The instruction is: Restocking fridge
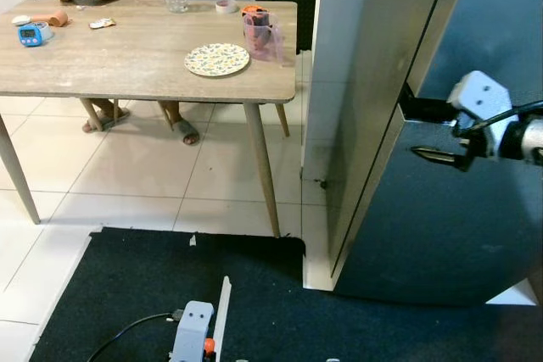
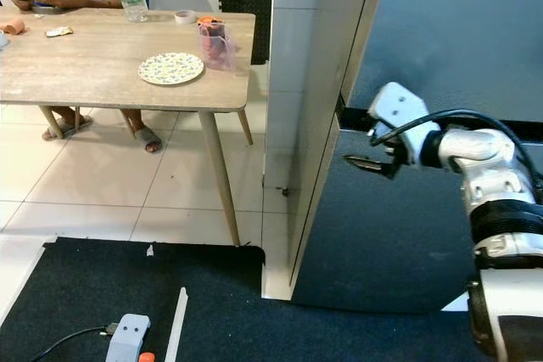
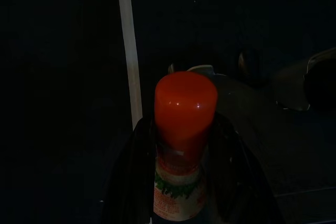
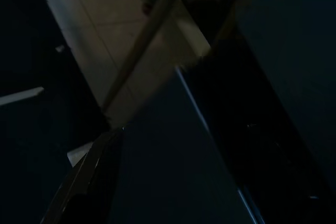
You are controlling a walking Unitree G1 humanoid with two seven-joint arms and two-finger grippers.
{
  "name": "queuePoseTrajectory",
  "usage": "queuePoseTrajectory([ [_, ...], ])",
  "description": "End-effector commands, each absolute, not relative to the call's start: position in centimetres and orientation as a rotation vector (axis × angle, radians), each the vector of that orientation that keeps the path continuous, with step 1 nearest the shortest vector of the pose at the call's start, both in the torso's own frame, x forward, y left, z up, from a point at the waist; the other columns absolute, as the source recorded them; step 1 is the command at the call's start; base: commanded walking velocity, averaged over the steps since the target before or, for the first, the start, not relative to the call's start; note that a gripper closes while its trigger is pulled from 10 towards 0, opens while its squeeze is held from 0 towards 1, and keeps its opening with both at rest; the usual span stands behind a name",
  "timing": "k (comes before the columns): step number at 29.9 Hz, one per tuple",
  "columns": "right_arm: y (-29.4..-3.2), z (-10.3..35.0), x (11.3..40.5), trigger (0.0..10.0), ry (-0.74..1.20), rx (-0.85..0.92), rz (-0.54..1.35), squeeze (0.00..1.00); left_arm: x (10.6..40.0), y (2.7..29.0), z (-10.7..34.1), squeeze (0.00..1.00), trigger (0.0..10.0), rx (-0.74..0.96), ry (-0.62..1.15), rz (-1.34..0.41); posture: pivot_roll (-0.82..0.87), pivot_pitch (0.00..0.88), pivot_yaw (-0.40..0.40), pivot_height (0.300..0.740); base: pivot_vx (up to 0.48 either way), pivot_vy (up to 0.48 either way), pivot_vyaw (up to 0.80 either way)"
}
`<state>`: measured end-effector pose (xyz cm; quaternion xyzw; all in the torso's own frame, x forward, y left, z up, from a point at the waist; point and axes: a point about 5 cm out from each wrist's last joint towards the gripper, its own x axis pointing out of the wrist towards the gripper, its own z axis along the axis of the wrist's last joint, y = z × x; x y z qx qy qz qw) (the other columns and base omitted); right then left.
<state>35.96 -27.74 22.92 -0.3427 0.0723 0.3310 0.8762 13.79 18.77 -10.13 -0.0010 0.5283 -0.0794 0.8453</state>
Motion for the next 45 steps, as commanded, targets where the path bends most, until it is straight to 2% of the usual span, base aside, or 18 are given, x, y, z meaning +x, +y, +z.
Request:
queuePoseTrajectory([
  [1, -28.9, 24.0, 35.9, 10.0, 0.124, -0.728, 0.606, 0.00, 12.0, 18.0, -10.8, 0.00, 10.0, -0.010, 1.190, -0.207, -0.03, 0.025, -0.042, 0.740, 0.000, 0.000, 0.00],
  [7, -29.3, 23.5, 35.9, 10.0, 0.167, -0.759, 0.564, 0.00, 11.9, 18.1, -10.8, 0.00, 10.0, -0.009, 1.191, -0.208, -0.03, 0.027, -0.038, 0.740, 0.000, 0.000, 0.00],
  [12, -28.4, 22.0, 35.9, 10.0, 0.277, -0.886, 0.633, 0.00, 12.1, 17.8, -10.8, 0.00, 10.0, -0.014, 1.185, -0.214, -0.03, 0.026, -0.037, 0.740, 0.000, 0.000, 0.00],
  [20, -27.2, 21.5, 35.8, 10.0, 0.346, -1.028, 0.748, 0.00, 12.2, 17.8, -10.8, 0.00, 10.0, -0.016, 1.182, -0.217, -0.04, 0.027, -0.036, 0.740, 0.000, 0.000, 0.00],
  [30, -26.8, 21.1, 35.6, 10.0, 0.402, -1.089, 0.812, 0.00, 12.2, 17.8, -10.8, 0.00, 10.0, -0.017, 1.183, -0.218, -0.04, 0.030, -0.039, 0.740, 0.000, 0.000, 0.00],
  [32, -27.4, 20.6, 35.5, 10.0, 0.524, -1.212, 0.809, 0.00, 12.1, 17.8, -10.8, 0.00, 10.0, -0.023, 1.183, -0.217, -0.04, 0.031, -0.041, 0.740, 0.000, 0.000, 0.00],
  [39, -26.7, 20.4, 35.4, 10.0, 0.565, -1.204, 0.876, 0.00, 12.1, 17.6, -10.8, 0.00, 10.0, -0.030, 1.183, -0.219, -0.04, 0.031, -0.042, 0.740, 0.000, 0.000, 0.00],
  [45, -27.1, 20.4, 35.1, 10.0, 0.611, -1.215, 0.892, 0.00, 12.1, 17.6, -10.8, 0.00, 10.0, -0.034, 1.182, -0.217, -0.04, 0.031, -0.046, 0.740, 0.000, 0.000, 0.00],
])
